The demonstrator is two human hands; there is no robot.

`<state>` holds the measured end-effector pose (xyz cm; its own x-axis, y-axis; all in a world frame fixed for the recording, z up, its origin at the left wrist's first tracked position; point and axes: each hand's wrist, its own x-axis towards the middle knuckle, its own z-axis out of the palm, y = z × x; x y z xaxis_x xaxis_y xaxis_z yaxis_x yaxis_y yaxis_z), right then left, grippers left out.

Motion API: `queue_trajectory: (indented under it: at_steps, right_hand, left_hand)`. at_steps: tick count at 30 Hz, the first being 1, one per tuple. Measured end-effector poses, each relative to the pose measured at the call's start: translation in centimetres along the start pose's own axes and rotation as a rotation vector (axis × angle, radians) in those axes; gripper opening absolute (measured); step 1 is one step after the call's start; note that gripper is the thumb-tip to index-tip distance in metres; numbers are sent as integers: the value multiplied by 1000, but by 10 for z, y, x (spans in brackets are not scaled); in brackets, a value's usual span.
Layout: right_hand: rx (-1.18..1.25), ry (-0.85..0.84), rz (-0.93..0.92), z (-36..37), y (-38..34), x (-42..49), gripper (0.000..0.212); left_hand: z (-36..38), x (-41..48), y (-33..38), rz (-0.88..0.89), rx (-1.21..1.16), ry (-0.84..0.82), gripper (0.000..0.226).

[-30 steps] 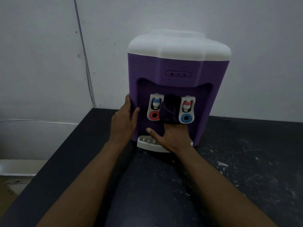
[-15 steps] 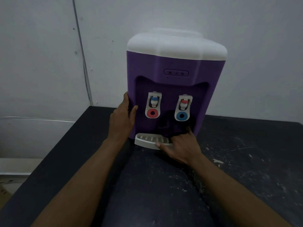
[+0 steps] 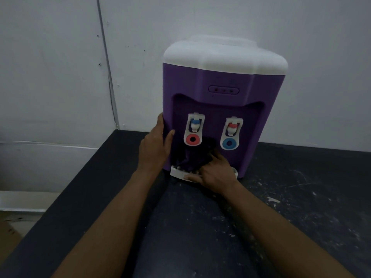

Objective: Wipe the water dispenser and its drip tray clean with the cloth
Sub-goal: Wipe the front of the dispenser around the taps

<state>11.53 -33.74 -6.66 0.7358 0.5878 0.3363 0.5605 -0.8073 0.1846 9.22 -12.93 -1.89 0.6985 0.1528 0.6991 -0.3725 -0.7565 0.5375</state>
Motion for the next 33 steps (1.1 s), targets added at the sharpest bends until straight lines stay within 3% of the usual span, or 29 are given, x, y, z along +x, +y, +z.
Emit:
queue_trajectory:
  at_steps: [6,13,17,21,27,33]
  right_hand:
    - [-92,133,42,3,19,-27,76]
    - [-118,151,125,9,31,-48,78]
    - [-54,71,137,8,23,-42,70]
    - [5,-126,67,-1,18,-24,56]
    - [54,-119,-75,-16,-17,15,36]
    - [-13,-99,-68,-15,4,1,56]
  left_hand:
    - [1,1,-3,19,12,6,63]
    - [2,-1,-3,13,-6,12,63]
    - [2,-1,-2,2,-48,16,63]
    - [3,-2,-1,-6,-48,17,62]
    - [2,-2,0,-7,-57,13,62]
    - [6,-4,-2,-15,-39,13,62]
